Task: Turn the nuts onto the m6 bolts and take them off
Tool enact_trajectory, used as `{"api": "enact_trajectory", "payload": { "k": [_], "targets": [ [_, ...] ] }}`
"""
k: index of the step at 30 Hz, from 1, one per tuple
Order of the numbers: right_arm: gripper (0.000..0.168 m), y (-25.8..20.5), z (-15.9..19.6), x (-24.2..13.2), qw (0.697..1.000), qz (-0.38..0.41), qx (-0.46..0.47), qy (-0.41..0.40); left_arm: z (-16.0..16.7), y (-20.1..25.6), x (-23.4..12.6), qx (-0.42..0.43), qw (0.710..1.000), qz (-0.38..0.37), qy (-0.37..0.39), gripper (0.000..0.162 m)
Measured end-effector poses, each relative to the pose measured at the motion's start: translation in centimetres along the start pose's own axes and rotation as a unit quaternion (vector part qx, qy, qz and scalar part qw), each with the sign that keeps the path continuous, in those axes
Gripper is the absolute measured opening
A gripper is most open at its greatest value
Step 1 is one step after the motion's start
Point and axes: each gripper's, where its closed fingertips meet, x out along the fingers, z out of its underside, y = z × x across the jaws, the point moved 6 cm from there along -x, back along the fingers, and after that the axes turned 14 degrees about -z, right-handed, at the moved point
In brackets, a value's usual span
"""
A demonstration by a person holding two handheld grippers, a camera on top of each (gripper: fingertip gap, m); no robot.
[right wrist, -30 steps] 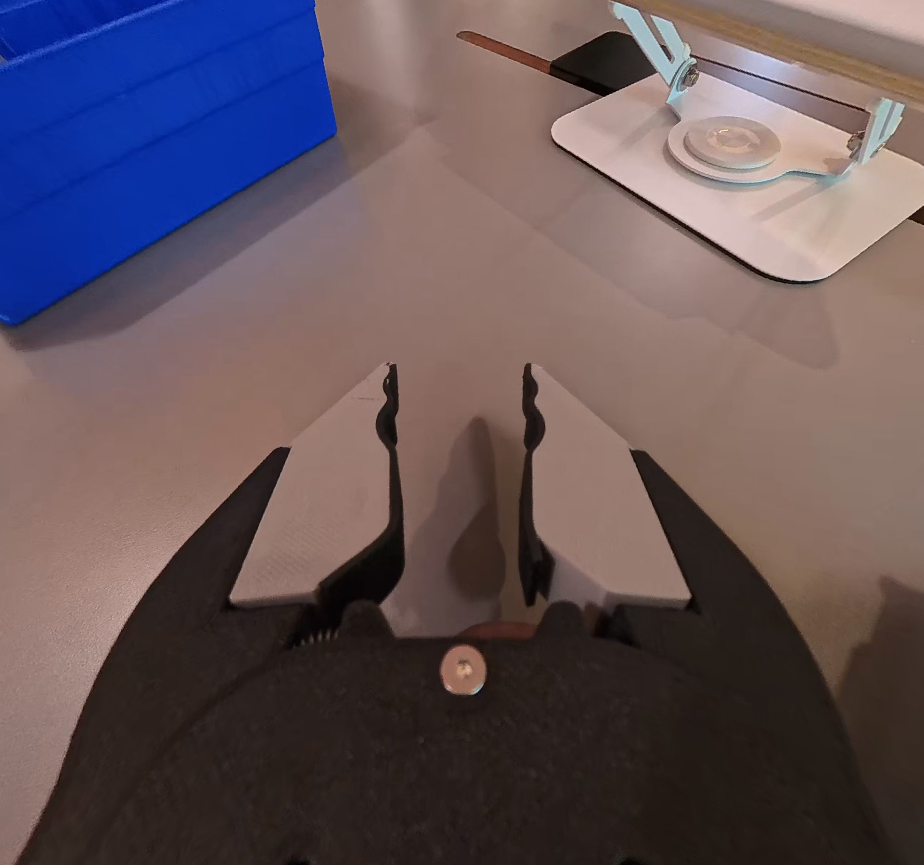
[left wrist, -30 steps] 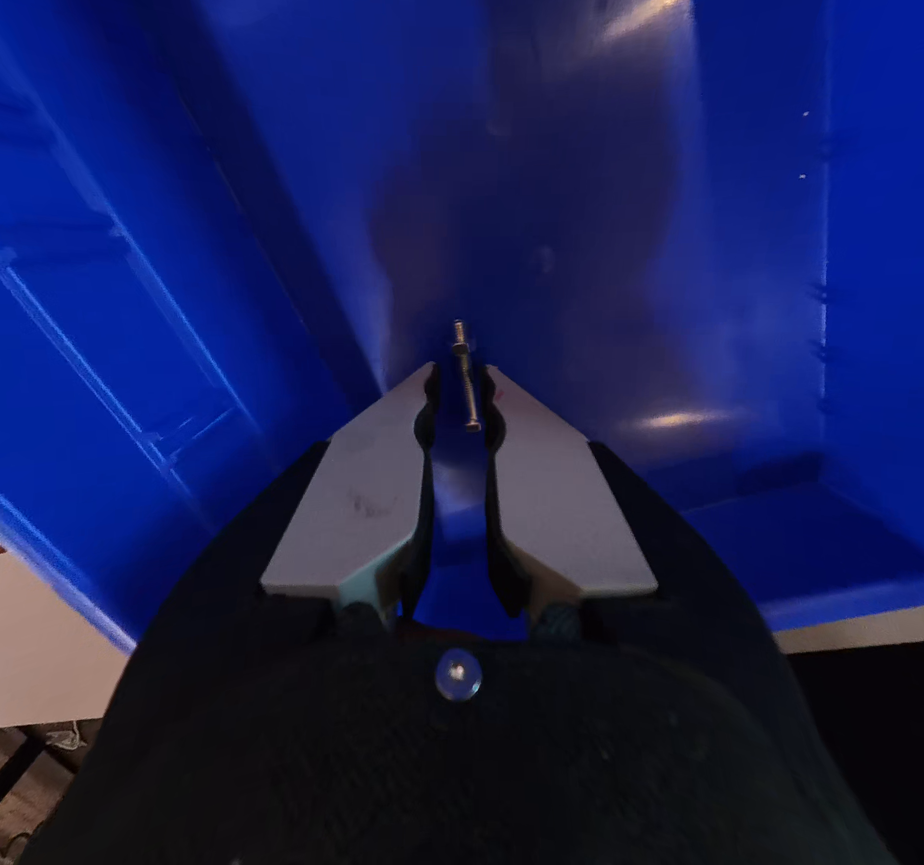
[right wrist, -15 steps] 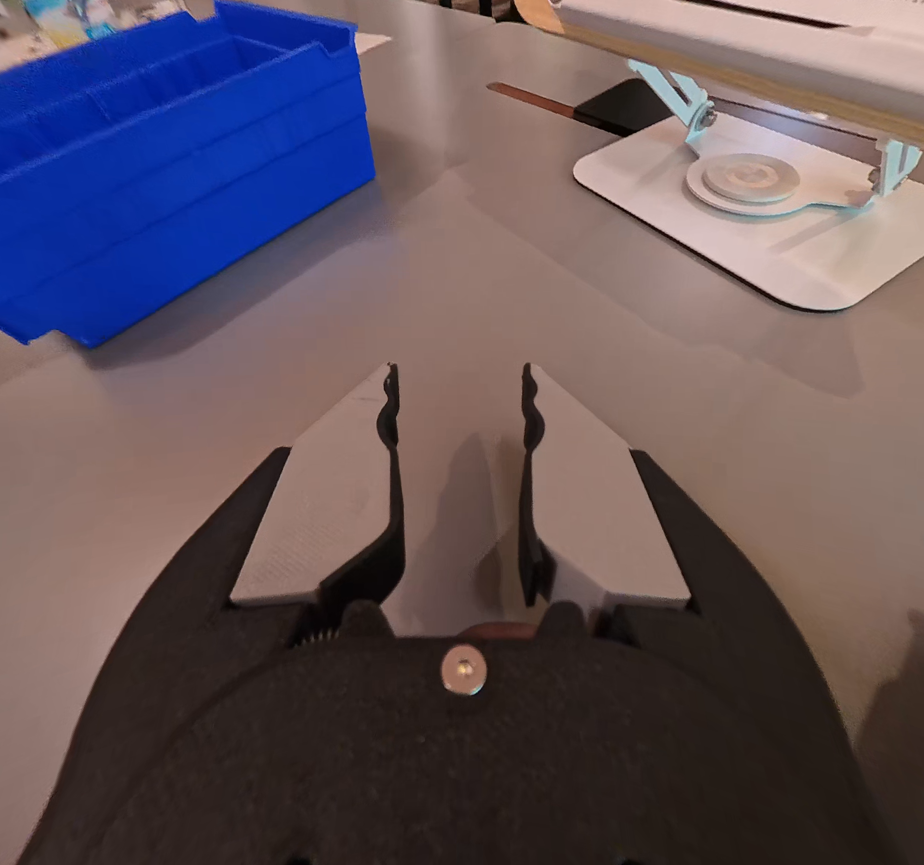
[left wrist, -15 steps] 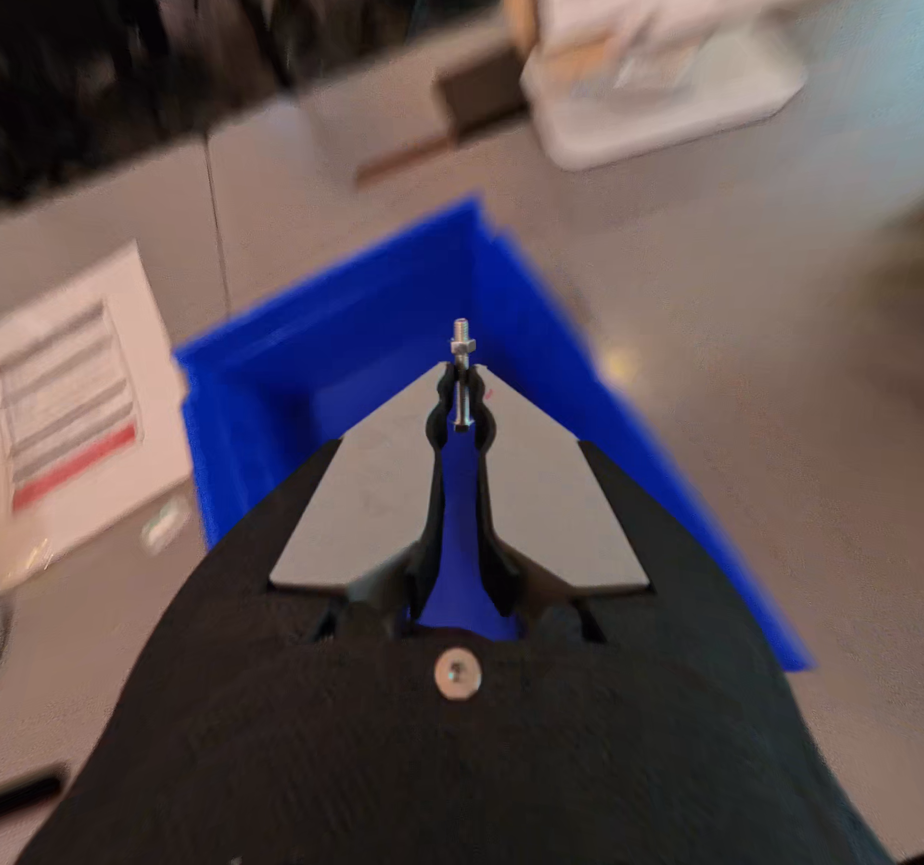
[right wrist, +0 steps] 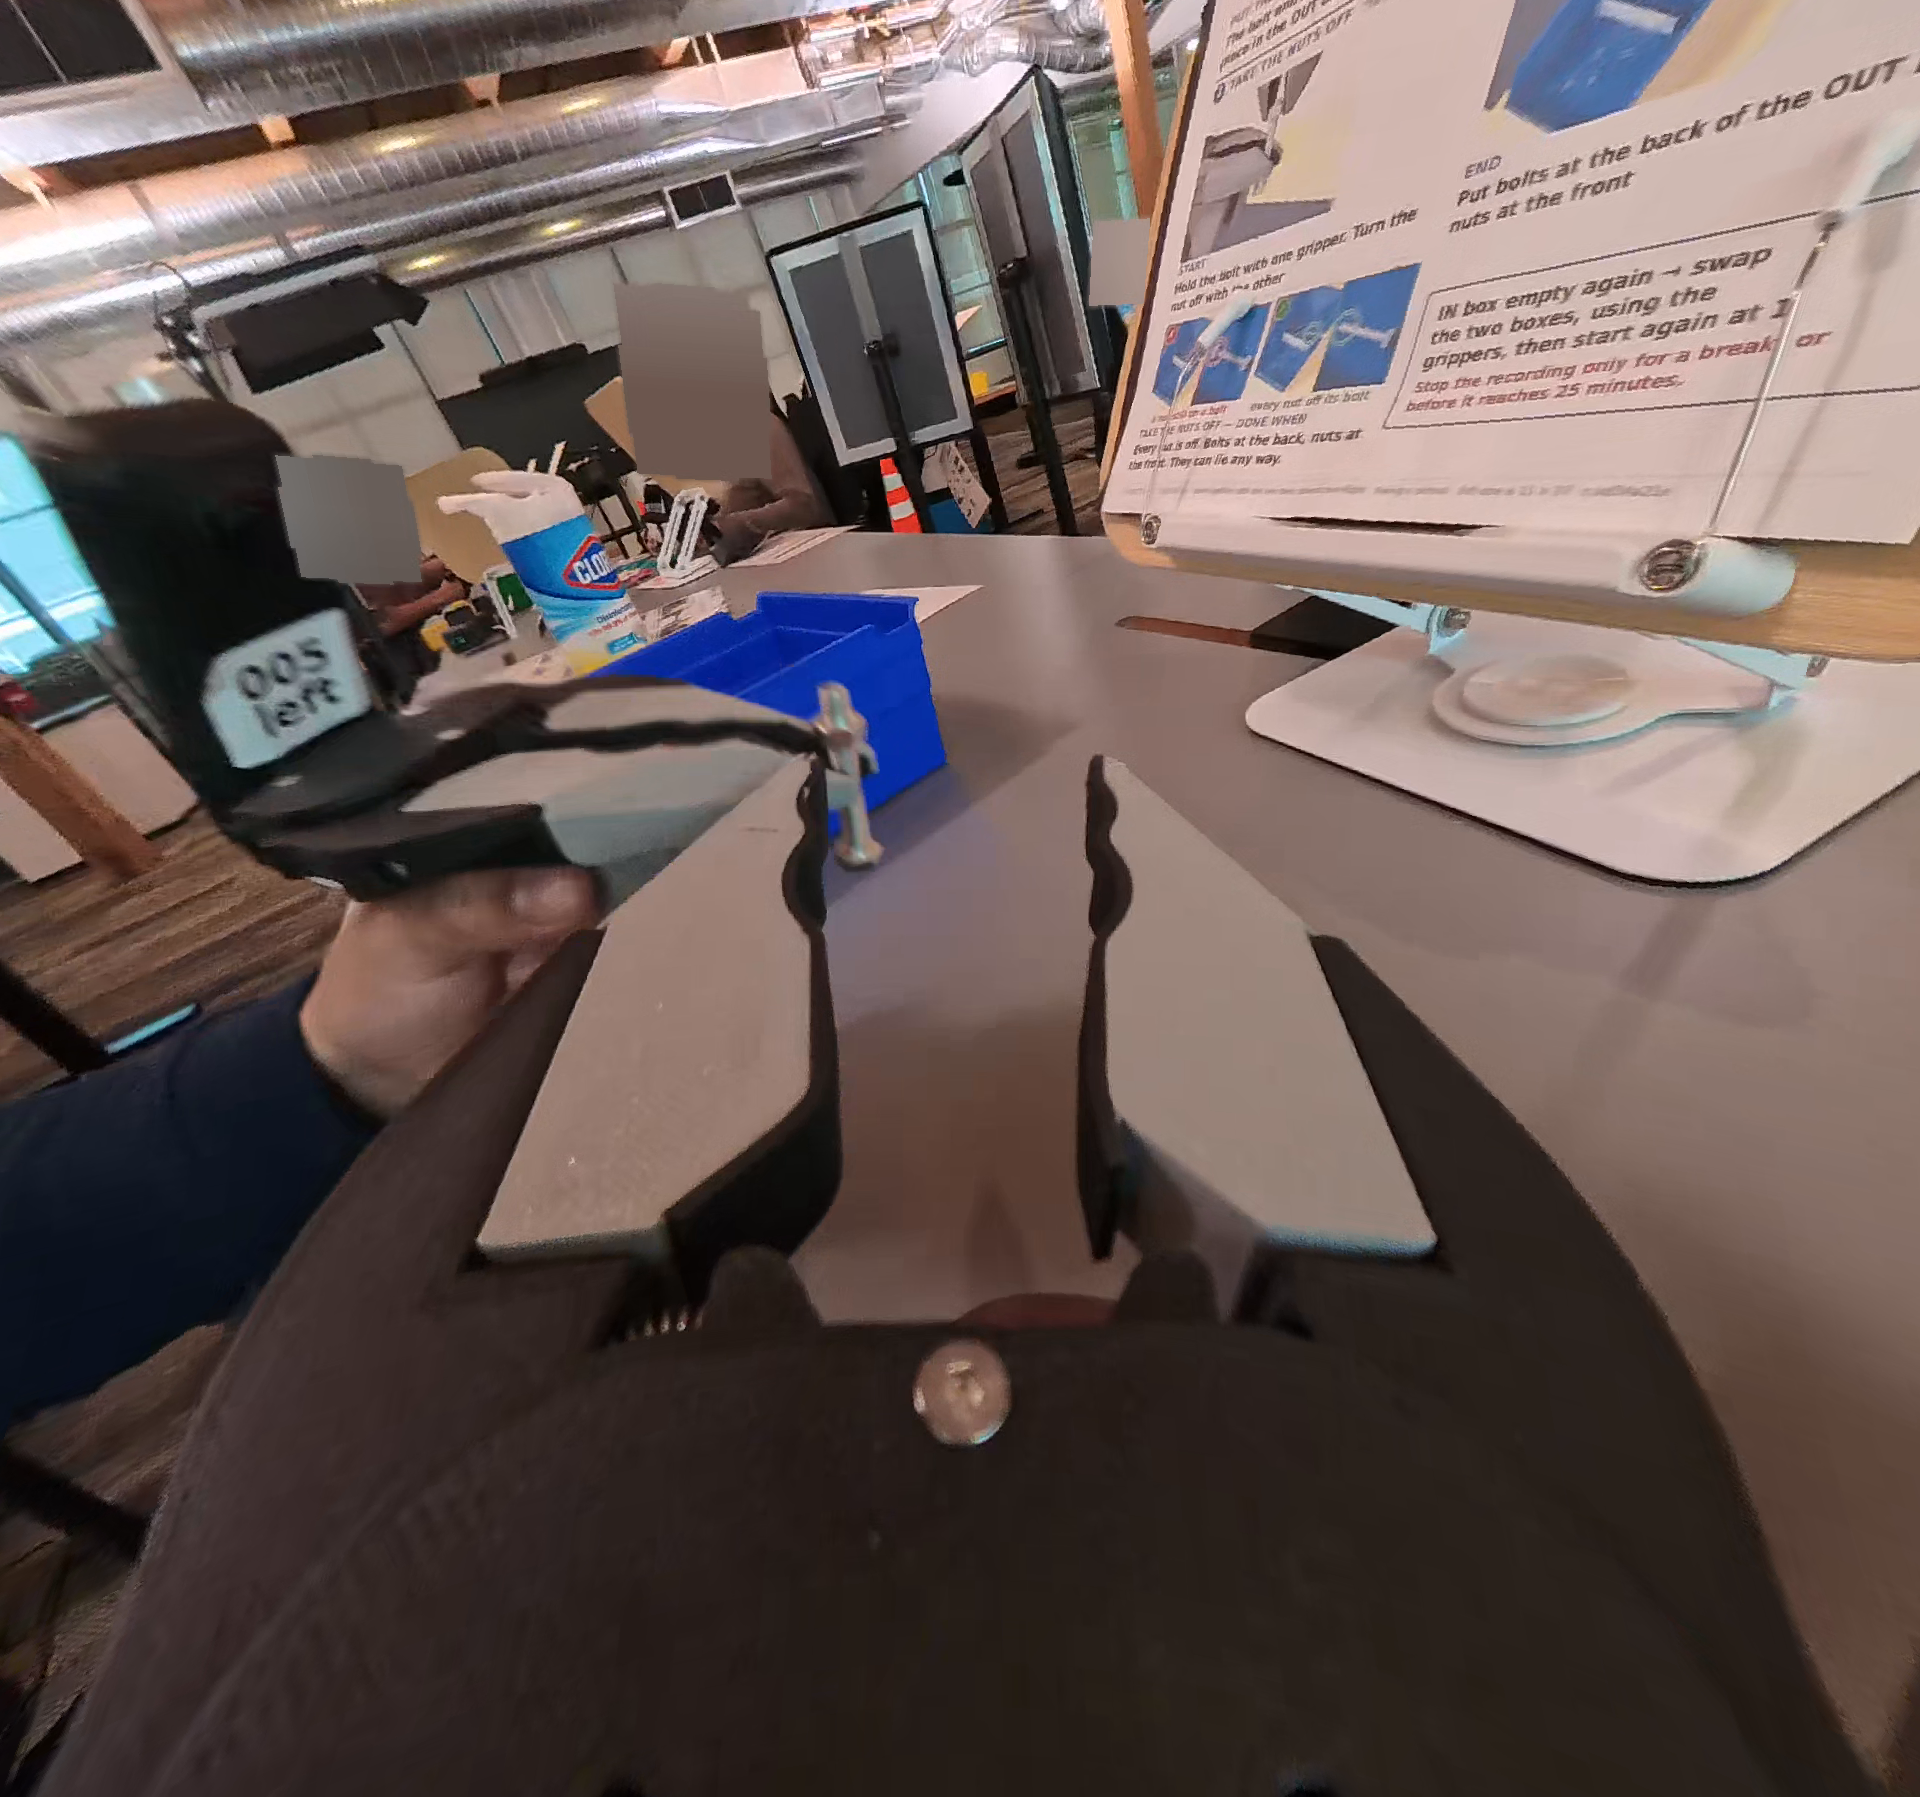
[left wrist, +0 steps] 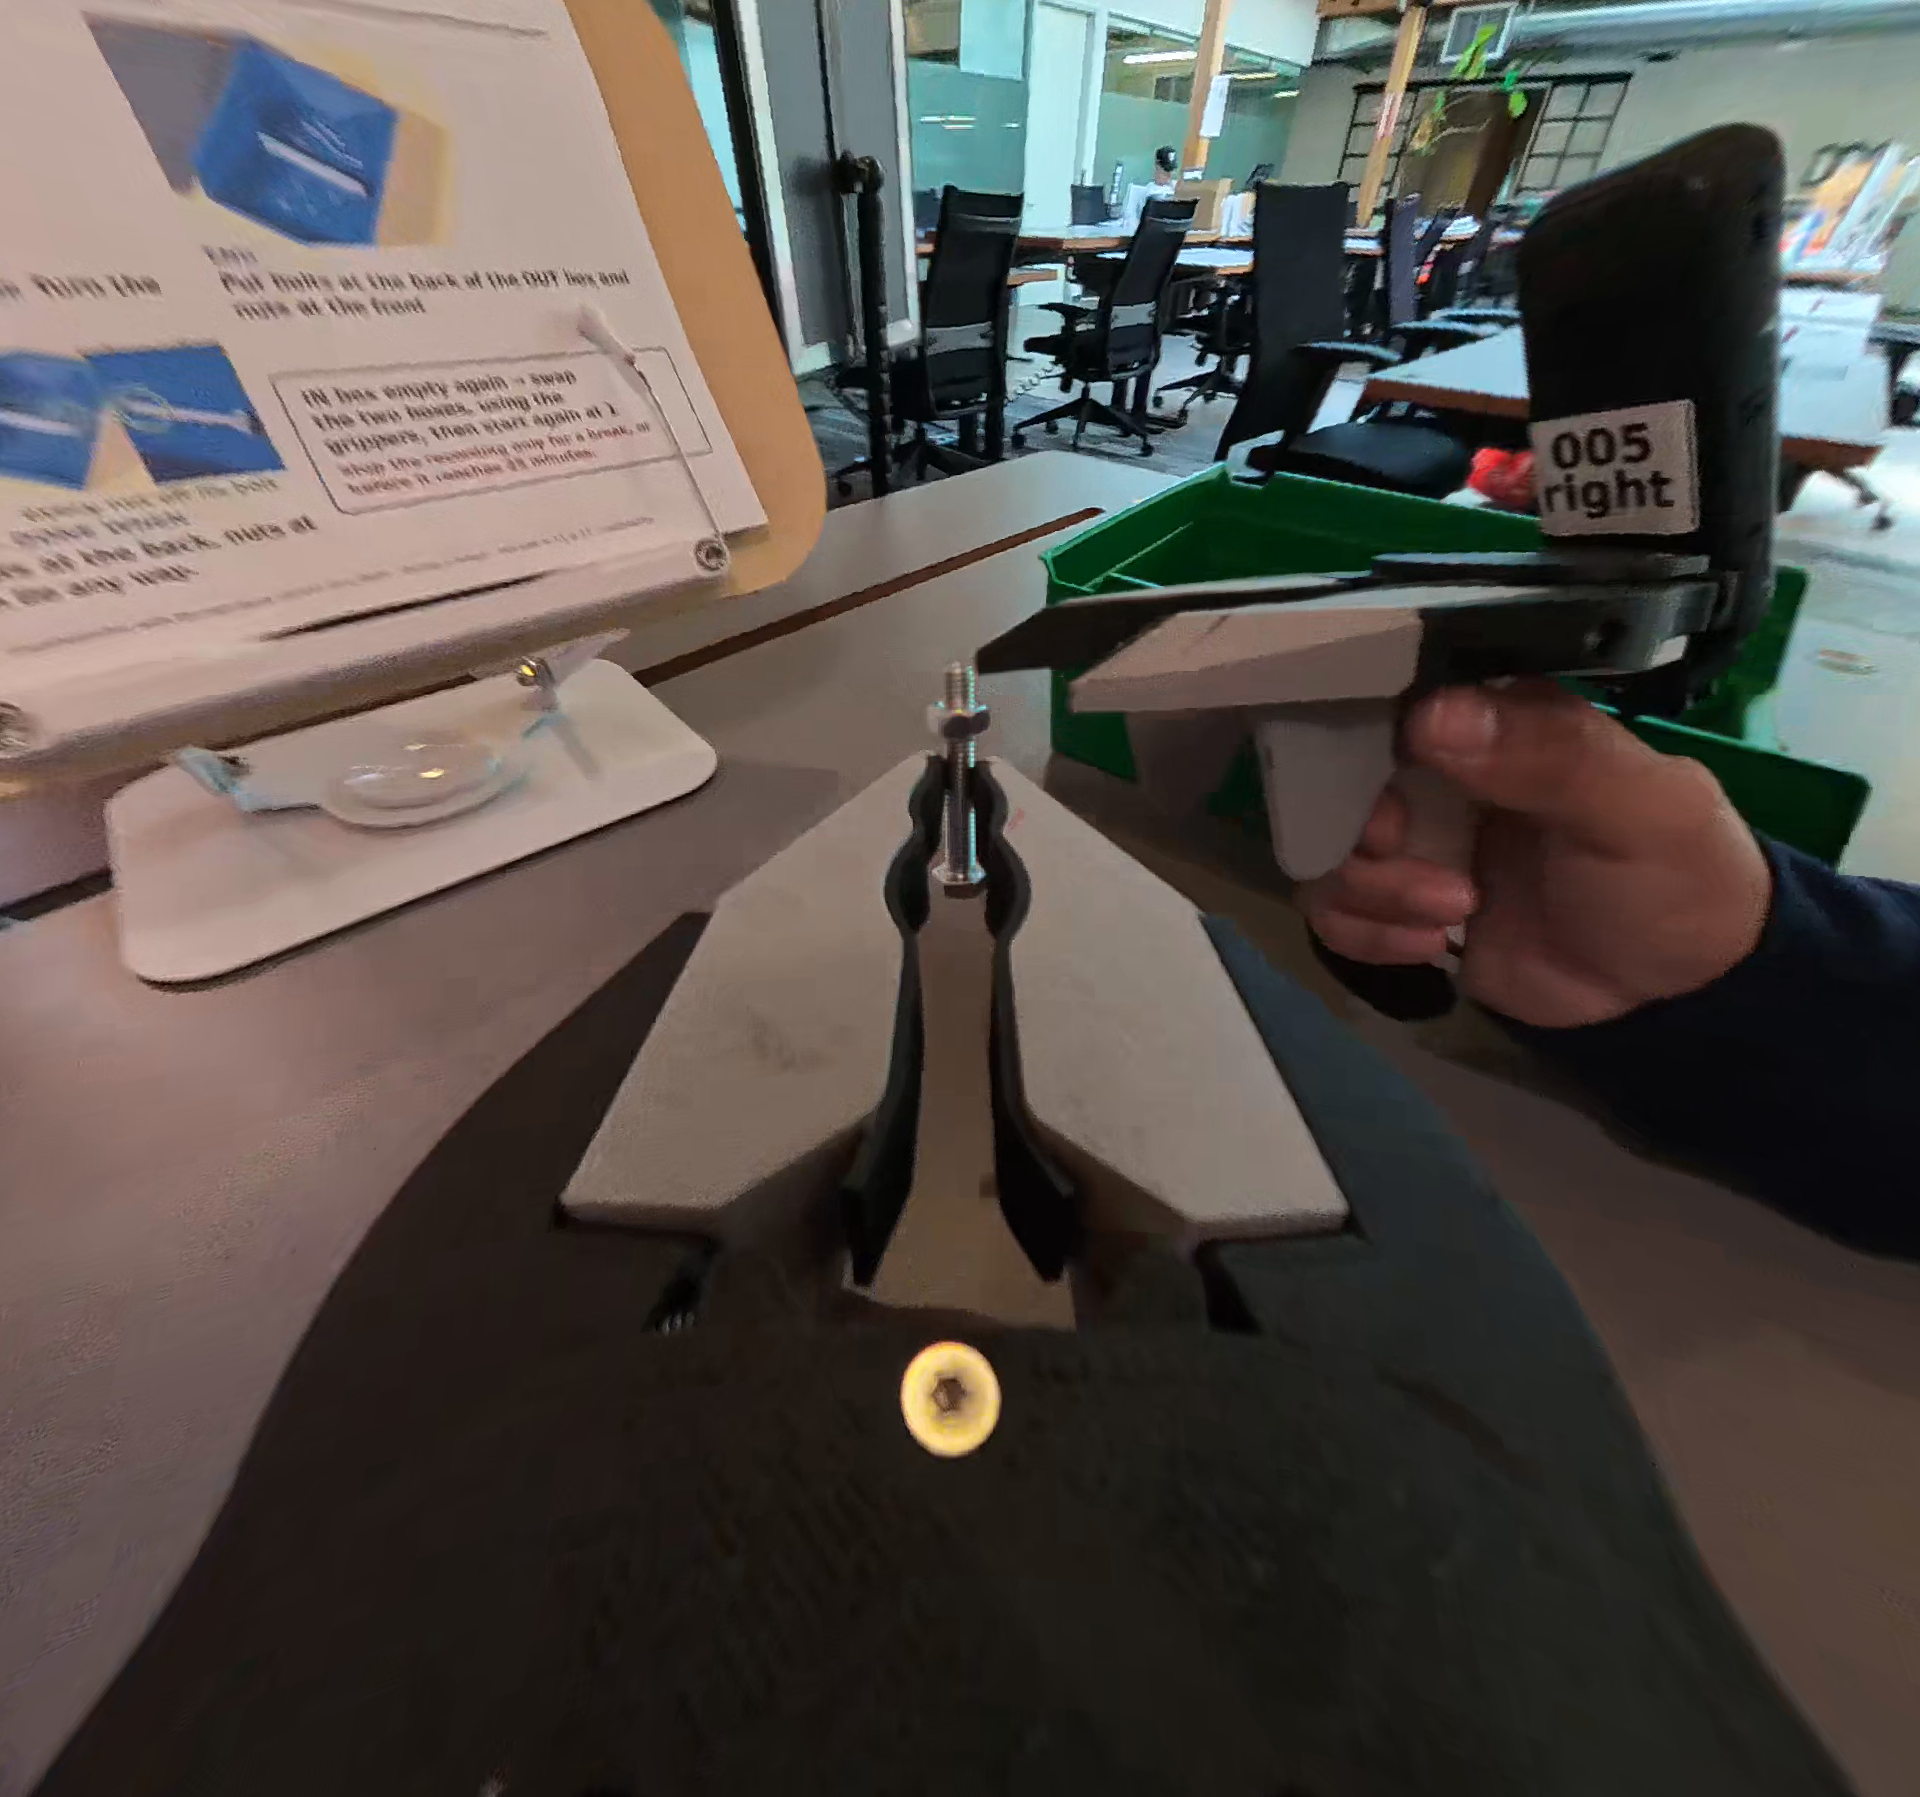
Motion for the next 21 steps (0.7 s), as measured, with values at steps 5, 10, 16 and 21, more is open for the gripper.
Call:
{"api": "enact_trajectory", "payload": {
  "k": [5, 10, 16, 21],
  "targets": [
    [0.049, 0.2, 0.4, 0.3, 1.000, -0.017, 0.020, -0.009, 2.0, 0.0, 1.1, -0.031, 0.999, 0.036, -0.003, 0.002],
    [0.050, -0.5, 1.0, 1.1, 0.998, -0.037, 0.038, -0.016, 3.1, -0.1, 0.2, 0.002, 0.999, 0.028, 0.018, 0.002],
    [0.049, -0.8, 2.1, 1.9, 0.998, -0.036, 0.027, -0.045, 3.4, 0.1, 0.3, 0.018, 0.999, 0.027, 0.007, 0.003],
    [0.050, -0.6, 2.4, 1.9, 0.998, -0.032, 0.031, -0.045, 3.7, 0.6, 0.4, 0.031, 0.999, 0.032, 0.002, 0.003]
  ]
}}
